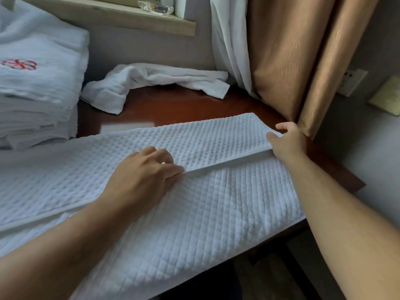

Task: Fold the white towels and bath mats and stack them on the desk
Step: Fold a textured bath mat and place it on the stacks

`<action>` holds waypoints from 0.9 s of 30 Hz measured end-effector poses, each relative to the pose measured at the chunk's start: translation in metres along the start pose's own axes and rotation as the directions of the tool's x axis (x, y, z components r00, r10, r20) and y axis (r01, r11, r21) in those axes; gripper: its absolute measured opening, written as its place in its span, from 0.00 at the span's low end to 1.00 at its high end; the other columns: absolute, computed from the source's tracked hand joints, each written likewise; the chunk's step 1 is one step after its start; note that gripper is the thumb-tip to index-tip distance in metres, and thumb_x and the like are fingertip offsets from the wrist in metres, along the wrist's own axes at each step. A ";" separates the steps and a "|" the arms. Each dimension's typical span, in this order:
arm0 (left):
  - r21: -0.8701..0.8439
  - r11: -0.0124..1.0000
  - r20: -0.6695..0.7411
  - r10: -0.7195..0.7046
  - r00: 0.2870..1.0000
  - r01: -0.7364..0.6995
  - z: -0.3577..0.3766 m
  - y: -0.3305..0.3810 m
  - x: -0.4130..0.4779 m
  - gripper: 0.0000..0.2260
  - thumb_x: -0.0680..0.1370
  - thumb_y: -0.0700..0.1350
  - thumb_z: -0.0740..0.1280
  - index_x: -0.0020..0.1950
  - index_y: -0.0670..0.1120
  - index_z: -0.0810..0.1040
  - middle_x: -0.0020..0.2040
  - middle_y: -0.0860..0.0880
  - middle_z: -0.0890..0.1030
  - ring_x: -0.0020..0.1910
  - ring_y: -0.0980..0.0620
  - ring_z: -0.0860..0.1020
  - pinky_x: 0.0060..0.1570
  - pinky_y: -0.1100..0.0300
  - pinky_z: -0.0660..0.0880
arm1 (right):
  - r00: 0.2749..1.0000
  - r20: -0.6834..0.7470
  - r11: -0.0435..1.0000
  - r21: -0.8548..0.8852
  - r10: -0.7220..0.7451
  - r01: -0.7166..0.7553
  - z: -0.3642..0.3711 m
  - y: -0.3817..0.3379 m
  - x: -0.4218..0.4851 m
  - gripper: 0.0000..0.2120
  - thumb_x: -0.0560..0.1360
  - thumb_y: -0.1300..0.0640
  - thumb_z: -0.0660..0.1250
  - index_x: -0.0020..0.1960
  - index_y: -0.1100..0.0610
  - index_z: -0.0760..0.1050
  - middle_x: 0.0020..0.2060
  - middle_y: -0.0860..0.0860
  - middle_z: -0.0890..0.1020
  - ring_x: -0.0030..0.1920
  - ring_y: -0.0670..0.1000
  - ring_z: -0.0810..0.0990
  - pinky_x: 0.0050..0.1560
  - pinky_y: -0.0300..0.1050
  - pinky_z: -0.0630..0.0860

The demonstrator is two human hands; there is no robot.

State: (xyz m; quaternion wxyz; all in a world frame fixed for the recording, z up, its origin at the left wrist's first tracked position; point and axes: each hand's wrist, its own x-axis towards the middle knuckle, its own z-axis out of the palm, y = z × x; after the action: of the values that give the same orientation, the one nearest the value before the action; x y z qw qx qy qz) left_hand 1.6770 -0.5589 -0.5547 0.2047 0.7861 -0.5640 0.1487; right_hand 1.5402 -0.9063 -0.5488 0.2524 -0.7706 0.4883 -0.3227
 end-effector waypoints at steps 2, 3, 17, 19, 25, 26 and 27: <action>-0.029 0.998 0.064 -0.052 0.997 0.054 0.000 0.002 0.000 0.17 0.80 0.59 0.60 0.59 0.57 0.85 0.53 0.54 0.81 0.48 0.49 0.75 0.41 0.55 0.71 | 1.000 -0.005 0.995 -0.095 -0.019 0.018 0.003 0.003 0.000 0.18 0.76 0.51 0.72 0.65 0.51 0.74 0.62 0.53 0.78 0.53 0.52 0.77 0.47 0.45 0.71; -0.043 0.994 0.117 -0.094 0.989 0.100 0.000 0.003 -0.002 0.22 0.79 0.63 0.55 0.62 0.58 0.82 0.56 0.56 0.79 0.52 0.50 0.73 0.45 0.54 0.72 | 0.999 0.001 0.989 -0.145 -0.040 0.040 0.003 0.003 -0.001 0.20 0.76 0.51 0.73 0.65 0.51 0.74 0.62 0.54 0.78 0.53 0.53 0.77 0.48 0.45 0.71; -0.082 0.996 0.358 0.046 0.933 -0.018 -0.009 0.067 -0.042 0.35 0.70 0.81 0.45 0.69 0.64 0.66 0.63 0.61 0.65 0.62 0.57 0.64 0.62 0.54 0.69 | 0.596 0.606 0.733 -0.032 -0.527 0.680 -0.060 0.008 -0.162 0.40 0.65 0.17 0.54 0.61 0.44 0.78 0.65 0.37 0.73 0.67 0.39 0.66 0.68 0.37 0.64; -0.048 0.998 0.405 0.049 0.913 -0.033 -0.015 0.068 -0.040 0.38 0.68 0.82 0.48 0.72 0.64 0.64 0.66 0.59 0.64 0.65 0.55 0.63 0.64 0.52 0.69 | 0.543 0.710 0.675 -0.130 -0.447 0.726 -0.069 0.010 -0.167 0.46 0.63 0.18 0.59 0.73 0.44 0.68 0.75 0.39 0.62 0.74 0.38 0.55 0.75 0.43 0.55; 0.208 0.968 0.444 0.033 0.895 -0.139 -0.021 0.091 -0.055 0.45 0.68 0.76 0.61 0.78 0.52 0.57 0.70 0.50 0.63 0.66 0.46 0.65 0.62 0.45 0.69 | 0.510 0.653 0.553 -0.163 -0.561 0.817 -0.080 0.011 -0.186 0.31 0.77 0.46 0.71 0.77 0.50 0.67 0.77 0.48 0.67 0.78 0.49 0.63 0.77 0.46 0.56; 0.249 0.959 0.448 0.008 0.894 -0.133 -0.019 0.097 -0.059 0.44 0.70 0.73 0.63 0.79 0.50 0.56 0.71 0.48 0.62 0.66 0.45 0.65 0.62 0.45 0.69 | 0.501 0.636 0.532 -0.162 -0.588 0.831 -0.082 0.009 -0.188 0.28 0.77 0.49 0.72 0.75 0.52 0.71 0.74 0.49 0.72 0.75 0.50 0.68 0.76 0.47 0.60; 0.285 0.950 0.436 -0.011 0.900 -0.126 -0.018 0.102 -0.062 0.41 0.73 0.68 0.64 0.78 0.49 0.56 0.71 0.47 0.63 0.65 0.44 0.66 0.61 0.46 0.70 | 0.489 0.609 0.514 -0.152 -0.624 0.844 -0.084 0.006 -0.191 0.22 0.77 0.51 0.72 0.70 0.54 0.76 0.68 0.50 0.78 0.69 0.50 0.74 0.73 0.48 0.66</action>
State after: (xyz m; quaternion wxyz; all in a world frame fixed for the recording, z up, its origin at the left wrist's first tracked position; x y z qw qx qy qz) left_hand 1.5603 -0.5275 -0.5520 -0.0543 0.8041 -0.5887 0.0623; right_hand 1.4139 -0.7399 -0.5456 0.0183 -0.9936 0.0770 -0.0810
